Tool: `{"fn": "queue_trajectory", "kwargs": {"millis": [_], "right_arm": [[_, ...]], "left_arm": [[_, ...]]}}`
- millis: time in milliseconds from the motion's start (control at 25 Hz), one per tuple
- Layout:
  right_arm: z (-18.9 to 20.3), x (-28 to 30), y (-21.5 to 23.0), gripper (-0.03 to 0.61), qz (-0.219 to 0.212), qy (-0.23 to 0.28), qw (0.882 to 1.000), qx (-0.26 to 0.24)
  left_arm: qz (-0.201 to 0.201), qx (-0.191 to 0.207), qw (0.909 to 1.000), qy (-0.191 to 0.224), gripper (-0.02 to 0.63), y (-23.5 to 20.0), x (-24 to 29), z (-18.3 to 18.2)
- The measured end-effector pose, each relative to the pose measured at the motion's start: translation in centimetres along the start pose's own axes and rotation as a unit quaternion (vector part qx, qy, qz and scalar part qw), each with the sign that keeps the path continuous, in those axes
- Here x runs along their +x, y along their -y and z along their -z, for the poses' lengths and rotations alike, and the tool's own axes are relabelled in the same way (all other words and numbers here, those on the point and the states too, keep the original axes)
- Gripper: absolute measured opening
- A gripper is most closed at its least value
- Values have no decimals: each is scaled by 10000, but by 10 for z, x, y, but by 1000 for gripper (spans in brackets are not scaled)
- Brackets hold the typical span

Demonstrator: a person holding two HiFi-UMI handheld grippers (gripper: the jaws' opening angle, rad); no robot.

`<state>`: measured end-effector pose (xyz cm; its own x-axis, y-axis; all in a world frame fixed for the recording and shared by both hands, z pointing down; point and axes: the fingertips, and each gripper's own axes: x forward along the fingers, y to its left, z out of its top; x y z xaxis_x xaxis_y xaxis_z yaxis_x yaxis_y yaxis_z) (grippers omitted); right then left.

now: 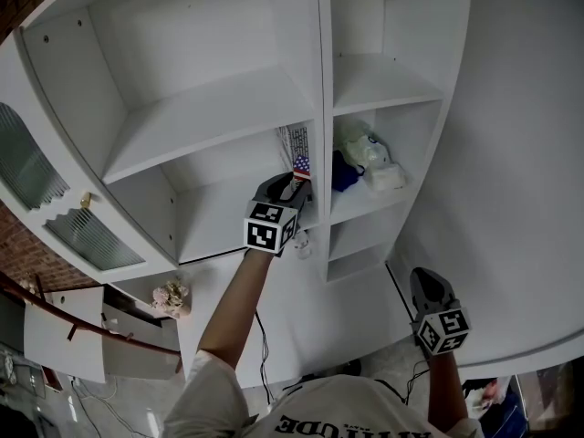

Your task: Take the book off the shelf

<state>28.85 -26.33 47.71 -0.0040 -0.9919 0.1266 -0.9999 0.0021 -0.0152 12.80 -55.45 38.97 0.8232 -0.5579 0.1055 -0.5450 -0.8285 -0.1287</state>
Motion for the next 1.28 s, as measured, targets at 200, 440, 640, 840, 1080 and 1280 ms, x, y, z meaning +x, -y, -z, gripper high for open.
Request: {"fn": "queue_trajectory", "kwargs": {"millis": [200,440,640,840,1080,1280], "right_arm": [[2,-1,-4,35,-27,-18,10000,-2],[3,-1,-11,35,-74,-10,10000,14],[3,-2,-13,35,-68,0,10000,28],[5,-3,-16,35,-46,-1,10000,56],[5,-4,-17,35,-22,0,10000,61],[4,-3,-21,35,-32,19,10000,52]], "left_arm": [[77,-76,9999,6,156,10,-7,-1],[187,-172,9997,29,155,22,-18,-2],[251,-269,9993,6,152,27,-22,-3],[286,-318,9991,-16,152,31,-25,-4],[346,-343,9988,-3,152,37,-31,-7],[399,-325,9987,20,150,44,-36,-8]]}}
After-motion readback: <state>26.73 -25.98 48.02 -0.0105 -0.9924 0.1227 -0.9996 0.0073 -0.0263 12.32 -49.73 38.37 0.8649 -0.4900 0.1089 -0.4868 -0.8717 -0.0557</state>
